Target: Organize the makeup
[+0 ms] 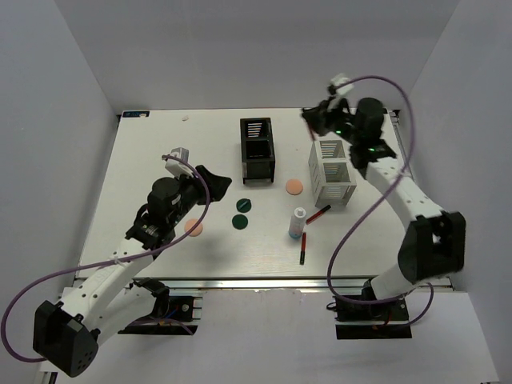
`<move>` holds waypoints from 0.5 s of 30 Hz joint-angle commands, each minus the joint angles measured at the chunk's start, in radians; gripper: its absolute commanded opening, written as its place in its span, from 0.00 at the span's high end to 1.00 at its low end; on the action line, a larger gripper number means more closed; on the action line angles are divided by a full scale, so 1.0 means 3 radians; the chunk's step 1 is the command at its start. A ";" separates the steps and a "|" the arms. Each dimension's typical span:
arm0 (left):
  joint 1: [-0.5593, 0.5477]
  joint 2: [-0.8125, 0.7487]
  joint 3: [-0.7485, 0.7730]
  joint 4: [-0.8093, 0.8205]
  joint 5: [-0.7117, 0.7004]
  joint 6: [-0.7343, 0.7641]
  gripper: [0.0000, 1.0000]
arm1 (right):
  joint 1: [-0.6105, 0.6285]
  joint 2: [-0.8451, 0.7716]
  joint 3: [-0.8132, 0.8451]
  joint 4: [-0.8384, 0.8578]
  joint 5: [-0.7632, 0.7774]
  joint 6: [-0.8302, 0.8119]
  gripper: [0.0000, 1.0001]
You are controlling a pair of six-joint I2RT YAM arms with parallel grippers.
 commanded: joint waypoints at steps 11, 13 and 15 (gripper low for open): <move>0.0007 -0.0147 -0.0120 0.0095 0.0036 -0.0315 0.30 | 0.0844 0.1896 0.1589 0.1312 0.0034 0.0688 1.00; 0.0007 -0.0122 -0.0125 0.0105 0.0030 -0.0366 0.30 | 0.0895 0.2065 0.1686 0.1450 0.0095 0.0653 1.00; 0.0002 -0.0111 -0.0135 0.0110 0.0030 -0.0376 0.30 | 0.0911 0.2163 0.1707 0.1553 0.0151 0.0602 1.00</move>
